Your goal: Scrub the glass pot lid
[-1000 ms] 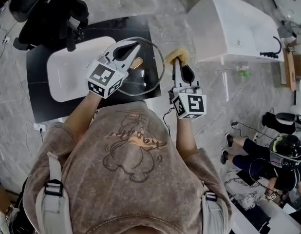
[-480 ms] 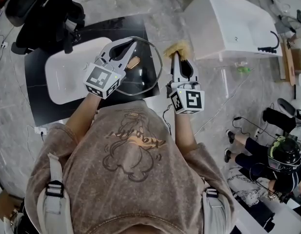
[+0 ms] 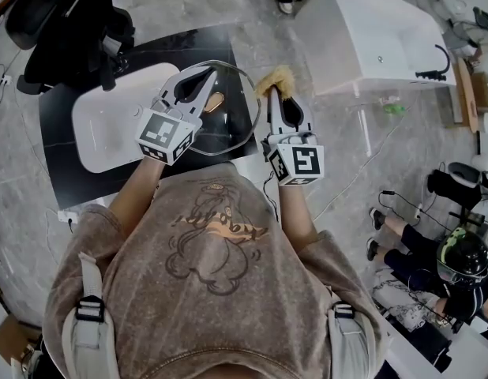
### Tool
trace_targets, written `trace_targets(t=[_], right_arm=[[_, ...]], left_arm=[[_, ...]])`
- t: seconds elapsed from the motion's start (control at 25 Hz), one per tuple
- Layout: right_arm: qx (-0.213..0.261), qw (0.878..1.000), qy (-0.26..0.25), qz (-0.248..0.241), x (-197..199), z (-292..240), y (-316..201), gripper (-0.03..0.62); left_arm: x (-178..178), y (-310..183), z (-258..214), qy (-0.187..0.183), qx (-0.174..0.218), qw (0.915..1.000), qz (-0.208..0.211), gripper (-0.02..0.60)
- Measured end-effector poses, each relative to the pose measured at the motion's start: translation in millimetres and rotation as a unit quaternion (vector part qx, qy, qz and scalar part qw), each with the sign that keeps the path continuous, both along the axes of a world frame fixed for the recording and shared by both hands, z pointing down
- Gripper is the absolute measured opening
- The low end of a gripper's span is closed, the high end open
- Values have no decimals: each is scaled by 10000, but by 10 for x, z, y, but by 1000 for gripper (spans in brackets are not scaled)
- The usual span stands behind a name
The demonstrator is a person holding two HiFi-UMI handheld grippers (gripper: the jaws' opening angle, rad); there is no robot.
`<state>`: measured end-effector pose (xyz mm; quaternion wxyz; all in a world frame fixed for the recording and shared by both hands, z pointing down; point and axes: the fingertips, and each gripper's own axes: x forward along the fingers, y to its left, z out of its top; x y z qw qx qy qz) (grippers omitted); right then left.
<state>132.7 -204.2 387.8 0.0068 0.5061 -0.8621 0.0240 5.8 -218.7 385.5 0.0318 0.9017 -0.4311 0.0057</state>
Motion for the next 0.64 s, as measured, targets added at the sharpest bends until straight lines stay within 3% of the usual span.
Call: trace_targets(t=[0.64], right_arm=[[-241, 9995, -111, -170, -86, 128, 171, 38]], left_arm=[[10, 116, 108, -105, -243, 9996, -131, 17]])
